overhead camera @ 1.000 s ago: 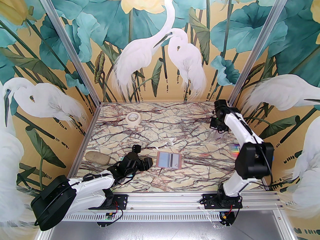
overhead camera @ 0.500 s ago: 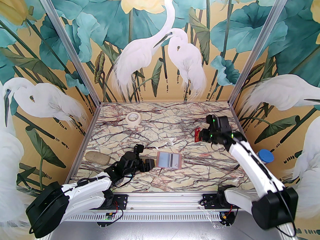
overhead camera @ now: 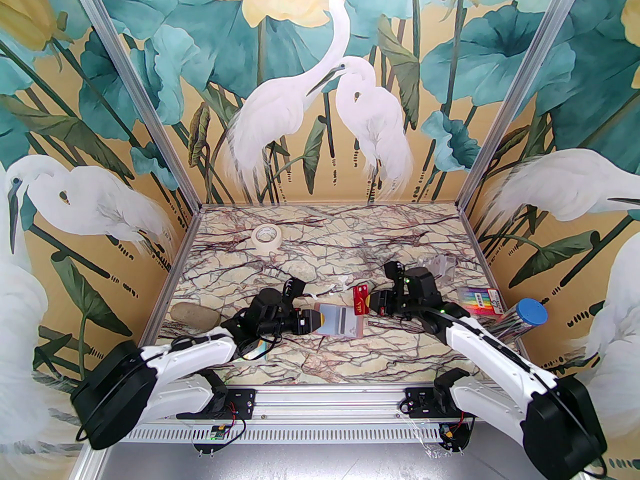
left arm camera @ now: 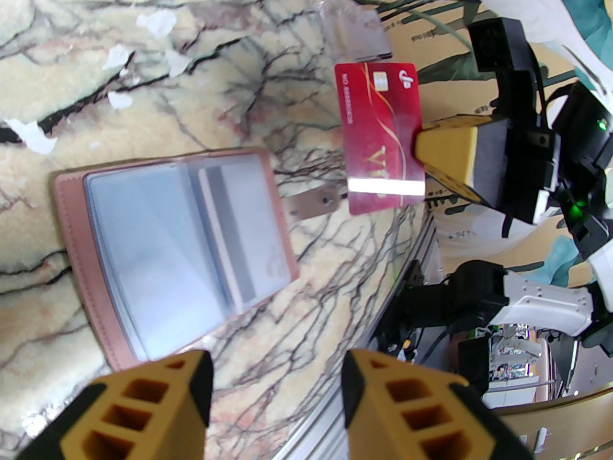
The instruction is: Put the credit cards into the card holder
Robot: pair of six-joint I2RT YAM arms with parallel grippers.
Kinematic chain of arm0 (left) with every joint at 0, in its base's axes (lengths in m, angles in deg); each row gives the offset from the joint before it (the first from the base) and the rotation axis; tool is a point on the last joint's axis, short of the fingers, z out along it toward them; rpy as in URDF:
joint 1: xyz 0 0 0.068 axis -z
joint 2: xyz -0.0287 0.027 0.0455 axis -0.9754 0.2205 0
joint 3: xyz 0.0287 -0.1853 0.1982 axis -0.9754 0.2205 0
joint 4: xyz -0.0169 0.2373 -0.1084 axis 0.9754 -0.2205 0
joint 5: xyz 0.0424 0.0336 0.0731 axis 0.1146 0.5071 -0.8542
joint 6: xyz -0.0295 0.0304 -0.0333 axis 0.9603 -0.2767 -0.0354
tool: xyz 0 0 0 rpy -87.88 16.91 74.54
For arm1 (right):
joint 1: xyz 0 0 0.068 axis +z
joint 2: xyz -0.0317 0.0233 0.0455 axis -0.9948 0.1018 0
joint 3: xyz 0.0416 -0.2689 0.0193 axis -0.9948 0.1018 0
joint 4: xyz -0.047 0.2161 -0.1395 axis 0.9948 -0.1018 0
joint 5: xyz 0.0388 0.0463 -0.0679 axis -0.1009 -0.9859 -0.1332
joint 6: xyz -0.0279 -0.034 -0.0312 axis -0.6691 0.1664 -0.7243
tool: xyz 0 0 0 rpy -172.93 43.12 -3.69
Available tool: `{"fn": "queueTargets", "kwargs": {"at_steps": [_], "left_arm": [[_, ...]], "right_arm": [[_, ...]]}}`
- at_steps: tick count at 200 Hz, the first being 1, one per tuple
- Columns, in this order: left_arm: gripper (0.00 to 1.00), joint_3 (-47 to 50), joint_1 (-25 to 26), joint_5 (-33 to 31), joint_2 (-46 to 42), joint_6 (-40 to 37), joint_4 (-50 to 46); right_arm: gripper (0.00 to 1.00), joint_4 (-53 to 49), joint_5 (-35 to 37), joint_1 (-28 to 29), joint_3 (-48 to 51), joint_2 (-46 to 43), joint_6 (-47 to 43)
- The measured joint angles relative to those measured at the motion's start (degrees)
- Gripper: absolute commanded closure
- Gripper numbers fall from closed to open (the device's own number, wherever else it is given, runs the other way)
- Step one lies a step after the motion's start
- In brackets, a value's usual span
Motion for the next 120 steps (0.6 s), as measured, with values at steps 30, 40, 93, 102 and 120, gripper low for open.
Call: {"fn": "queueTargets", "kwargs": {"at_steps": [30,40,93,102,120], "left_arm": [[0.55,0.0,-0.11,0.28,3.85,0.07,1.53],[0.55,0.0,-0.11,0.37,4.7,0.09,2.03],[0.56,-0.24,-0.68,0.39,5.73,0.2,3.41],[0.56,-0.24,-0.79,0.35,5.73,0.2,3.41],[0.56,-0.24,-0.9,0.2,5.73,0.2,3.41]], "right_arm": [[1.0,4.46,0.26,2.25,2.05,1.03,2.14],[1.0,5.88,0.35,2.95,2.67,1.01,2.86],[1.0,9.22,0.7,4.28,4.35,1.03,4.22],[1.0,9.77,0.72,4.37,4.35,1.14,4.26],[1.0,10.6,0.9,4.66,4.35,2.01,4.5]]}}
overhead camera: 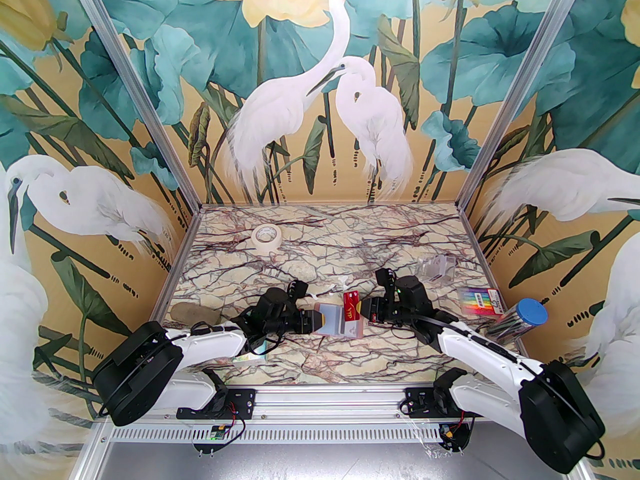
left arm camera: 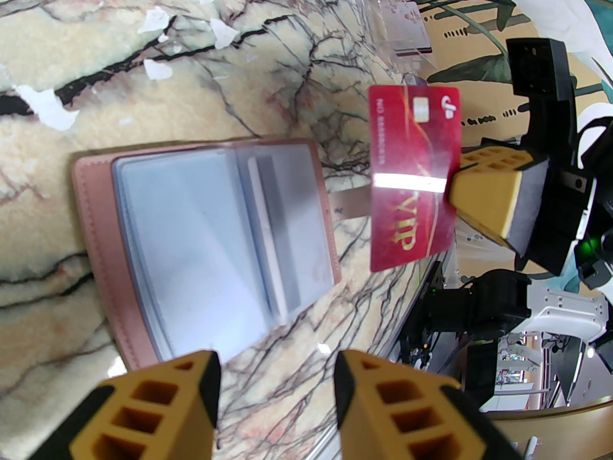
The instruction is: Put the credit cards into the card holder
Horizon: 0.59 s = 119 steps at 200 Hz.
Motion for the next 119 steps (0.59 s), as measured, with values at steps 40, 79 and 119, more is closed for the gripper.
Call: {"fn": "queueTargets", "kwargs": {"at_steps": [40,79,119], "left_arm": [[0.56,0.07,-0.5,-0.46,-0.61,0.07,0.04],[0.56,0.15,-1.01,-1.09,-1.01,1.16,0.22],[0.58,0.15,-1.4,-1.2,-1.01,2.03,0.39]], "right_arm": [[1.0,1.51,0.68,0.94,0.07,1.18,0.63],[1.0,3.17,0.87,1.88,0.07,3.37,1.2],[1.0,4.81,0.92,2.43,0.07,5.09,1.95]]}}
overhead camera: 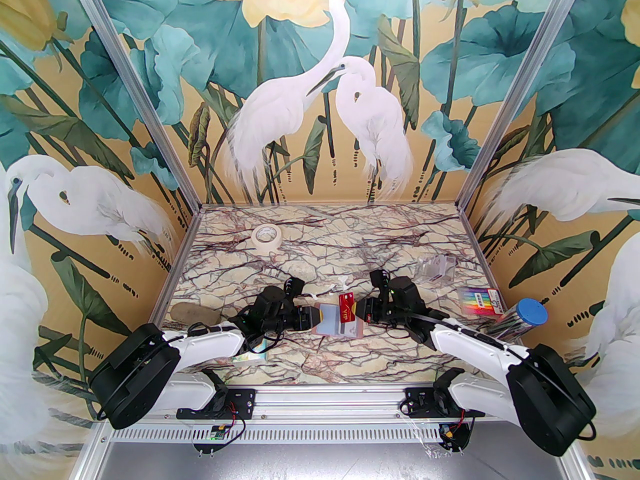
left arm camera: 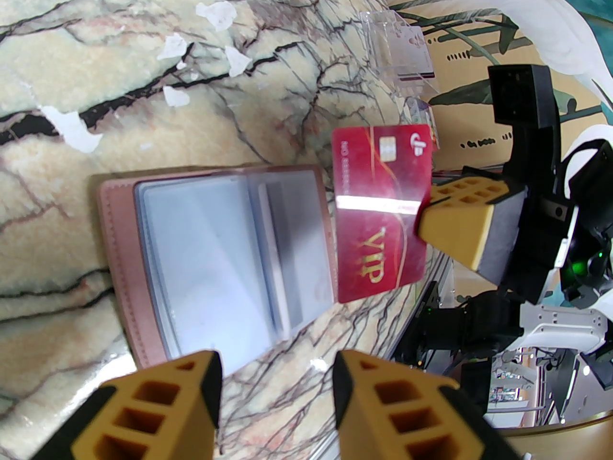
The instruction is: Put the credit cards into the card holder
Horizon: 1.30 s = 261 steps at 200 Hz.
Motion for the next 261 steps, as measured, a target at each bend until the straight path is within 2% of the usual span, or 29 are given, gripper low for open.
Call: {"fn": "queueTargets", "kwargs": {"at_steps": [103,186,261], "left_arm": [[0.65,-0.02,-0.11,-0.26,5.2,3.02,1.77],[0.7,-0.81,-0.11,-0.26,10.4,3.43,4.52],[0.74,-0.98,-0.22,-0.07,12.85,3.48,6.1]], "right_arm": [[1.0,2.62,1.29,1.92,-0.02,4.26,2.45],[1.0,3.37,4.55,3.45,-0.04,7.19,6.99],[1.0,4.22,4.74,3.54,-0.04,9.46,8.9]]}}
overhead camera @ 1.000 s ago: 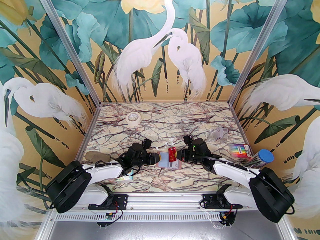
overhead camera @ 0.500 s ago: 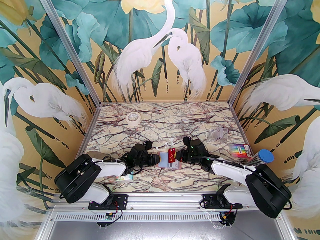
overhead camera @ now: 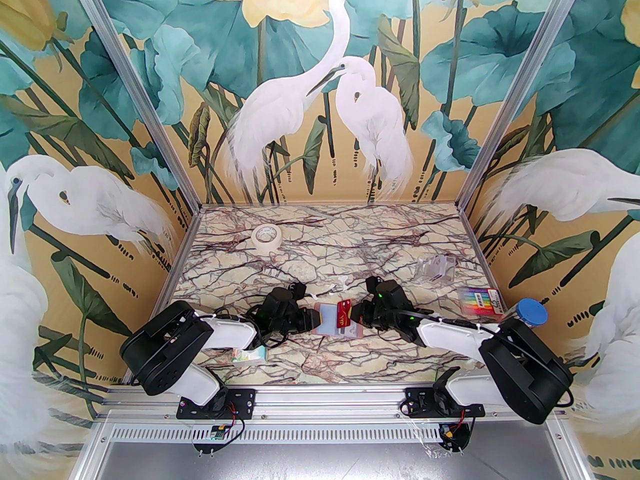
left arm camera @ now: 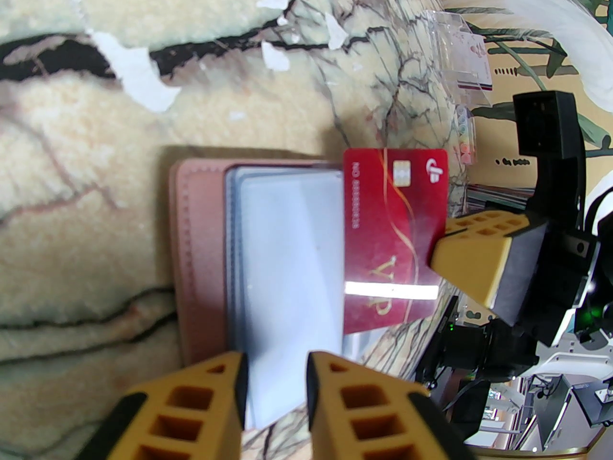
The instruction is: Put the credit cards into the card holder
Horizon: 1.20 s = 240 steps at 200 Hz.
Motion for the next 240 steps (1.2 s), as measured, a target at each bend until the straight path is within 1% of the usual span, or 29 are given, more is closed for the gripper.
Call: {"fn": "queueTargets", "kwargs": {"at_steps": [79,127,145,161,175,207,240], "left_arm": [[0.75,0.0,-0.15,0.24,0.83,0.42,1.18],[0.74,0.0,-0.15,-0.17,0.63,0.37,0.63],[0.72,-0.02,-0.15,-1.11,-0.72,0.15,-1.62],[0.68,-0.09,-0.15,-2.43,-2.51,-0.28,-4.5],[0.67,-0.48,-0.15,-3.52,-4.2,-0.79,-7.5],[0.76,-2.56,-0.15,-4.31,-6.95,-2.34,-11.98],[0.85,-4.98,-0.15,-2.34,-6.93,-2.97,-11.93]], "right_arm": [[1.0,0.79,0.17,0.11,-0.02,0.94,1.92],[1.0,0.81,0.15,0.74,-0.02,1.01,2.34],[1.0,0.72,0.15,0.74,-0.04,1.09,2.36],[1.0,0.61,0.17,0.74,-0.09,1.33,2.51],[1.0,0.52,0.15,0.74,-0.09,1.79,2.73],[1.0,0.37,0.15,0.74,-0.09,2.19,3.19],[1.0,0.11,0.15,0.79,-0.35,2.21,3.21]]}}
